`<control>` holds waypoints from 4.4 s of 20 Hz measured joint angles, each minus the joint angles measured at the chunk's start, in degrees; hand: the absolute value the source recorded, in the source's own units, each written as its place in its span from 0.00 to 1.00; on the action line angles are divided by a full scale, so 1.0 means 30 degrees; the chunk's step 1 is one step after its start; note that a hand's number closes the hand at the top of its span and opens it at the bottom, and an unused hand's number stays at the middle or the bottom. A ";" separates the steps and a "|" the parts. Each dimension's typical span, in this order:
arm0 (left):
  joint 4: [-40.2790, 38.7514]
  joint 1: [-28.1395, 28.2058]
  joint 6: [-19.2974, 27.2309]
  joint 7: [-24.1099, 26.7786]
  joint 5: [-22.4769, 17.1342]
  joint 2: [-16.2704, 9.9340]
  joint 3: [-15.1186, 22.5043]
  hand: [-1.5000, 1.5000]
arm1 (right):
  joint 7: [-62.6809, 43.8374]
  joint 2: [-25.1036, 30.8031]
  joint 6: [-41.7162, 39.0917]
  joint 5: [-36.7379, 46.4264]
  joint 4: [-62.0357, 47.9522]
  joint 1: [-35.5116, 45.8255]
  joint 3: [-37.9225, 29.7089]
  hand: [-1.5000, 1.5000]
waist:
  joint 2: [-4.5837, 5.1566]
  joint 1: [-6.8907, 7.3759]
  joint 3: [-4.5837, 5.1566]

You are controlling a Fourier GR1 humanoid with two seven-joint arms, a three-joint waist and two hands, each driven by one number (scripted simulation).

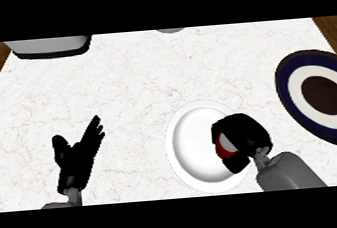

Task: Pick the can from the plate and place it in the plate

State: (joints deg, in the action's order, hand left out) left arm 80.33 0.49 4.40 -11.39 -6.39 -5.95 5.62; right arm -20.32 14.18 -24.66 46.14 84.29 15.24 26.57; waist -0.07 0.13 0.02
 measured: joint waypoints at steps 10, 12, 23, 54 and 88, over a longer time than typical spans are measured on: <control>0.0188 0.0559 -0.0375 0.0119 -0.0005 -0.0072 -0.0499 0.50 | 0.0826 -0.0217 0.4393 0.2948 0.3598 -0.3879 0.0800 1.00 | -0.0123 -0.0418 -0.0015; 0.0343 0.0658 -0.0209 0.0087 -0.0075 -0.0109 -0.0720 0.50 | 0.1133 -0.0148 0.6450 0.3400 0.5203 -0.5675 0.1060 1.00 | -0.0214 -0.0765 -0.0029; 0.0908 0.1041 -0.0124 -0.0159 -0.0052 -0.0077 -0.0675 0.50 | 0.4205 -0.0362 1.6841 0.3493 1.2869 -1.3058 0.1201 1.00 | -0.0206 -0.0906 -0.0044; 0.0438 -0.0237 -0.0869 -0.0598 0.0247 0.0119 -0.0497 0.50 | 1.8385 0.4638 1.6374 -1.6964 -0.9196 -0.0314 -1.6493 1.00 | 0.0148 0.0367 -0.0056; 0.0690 -0.0504 -0.0887 -0.0789 0.0365 0.0358 -0.0601 0.50 | 2.2755 1.0325 0.2104 -1.8388 -2.4686 0.4472 -1.9385 0.00 | 0.0350 0.0589 -0.0160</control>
State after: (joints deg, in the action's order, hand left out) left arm 82.40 -1.03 1.73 -13.76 -5.30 -4.88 3.82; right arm 47.94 45.16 -18.35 -9.03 10.23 28.66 -31.58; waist 0.98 1.89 -0.46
